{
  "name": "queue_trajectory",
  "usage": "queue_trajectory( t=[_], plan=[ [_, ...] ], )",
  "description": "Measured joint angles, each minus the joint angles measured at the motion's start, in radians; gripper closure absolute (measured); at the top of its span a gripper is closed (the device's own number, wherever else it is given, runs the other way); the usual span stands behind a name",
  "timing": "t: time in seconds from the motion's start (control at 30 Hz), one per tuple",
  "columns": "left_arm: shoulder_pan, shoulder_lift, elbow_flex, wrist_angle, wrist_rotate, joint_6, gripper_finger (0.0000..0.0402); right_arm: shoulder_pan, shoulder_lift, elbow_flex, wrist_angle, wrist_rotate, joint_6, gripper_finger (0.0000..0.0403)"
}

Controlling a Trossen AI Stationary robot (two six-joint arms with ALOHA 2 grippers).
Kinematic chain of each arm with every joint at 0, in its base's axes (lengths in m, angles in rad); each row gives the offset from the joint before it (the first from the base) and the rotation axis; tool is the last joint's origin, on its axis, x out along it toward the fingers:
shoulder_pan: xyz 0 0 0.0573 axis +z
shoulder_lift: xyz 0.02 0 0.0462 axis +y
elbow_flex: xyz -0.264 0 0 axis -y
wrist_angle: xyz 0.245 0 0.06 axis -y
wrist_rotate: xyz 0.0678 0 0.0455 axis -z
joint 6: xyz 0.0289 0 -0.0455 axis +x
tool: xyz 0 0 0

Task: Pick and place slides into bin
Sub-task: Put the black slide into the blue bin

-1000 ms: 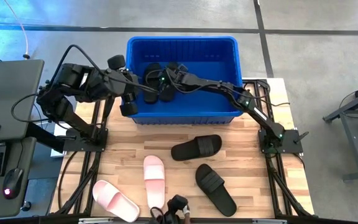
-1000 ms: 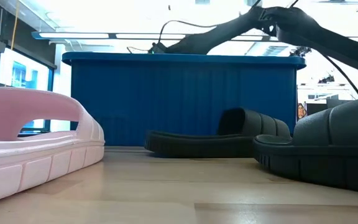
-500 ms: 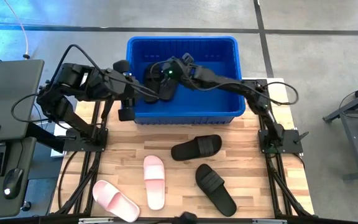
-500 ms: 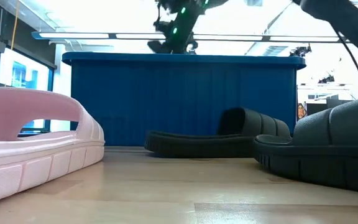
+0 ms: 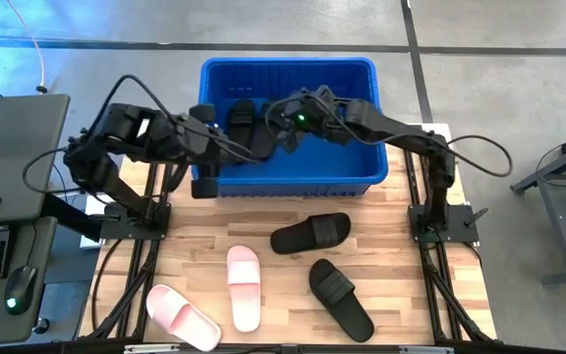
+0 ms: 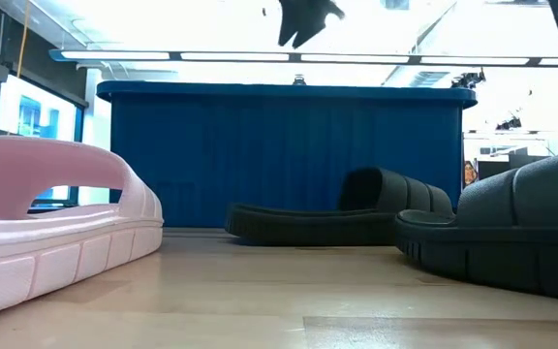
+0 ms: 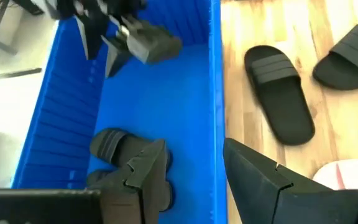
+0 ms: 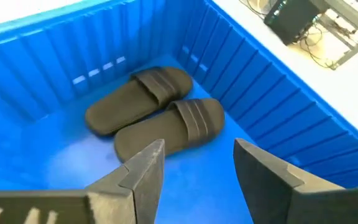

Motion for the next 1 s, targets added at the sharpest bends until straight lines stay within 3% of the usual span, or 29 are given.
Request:
queue_trajectory(
  t=[0.2,0.67,0.87,1.0],
  plan=[
    [-0.067,0.051,0.000,0.010,-0.001,0.000,0.0252,0.102,-0.089,0.000,-0.153,0.016,0.009,0.0222],
    [-0.215,0.221,0.002,0.220,0.007,-0.128,0.0252,0.380,-0.238,0.001,-0.538,0.003,0.275,0.0222],
    [-0.246,0.262,0.000,0.196,0.003,-0.191,0.0252,0.527,-0.232,0.000,-0.532,-0.173,0.226,0.0222],
    [-0.261,0.268,0.001,0.202,-0.013,-0.231,0.0252,0.635,-0.228,-0.024,-0.514,-0.224,0.226,0.0222]
  ],
)
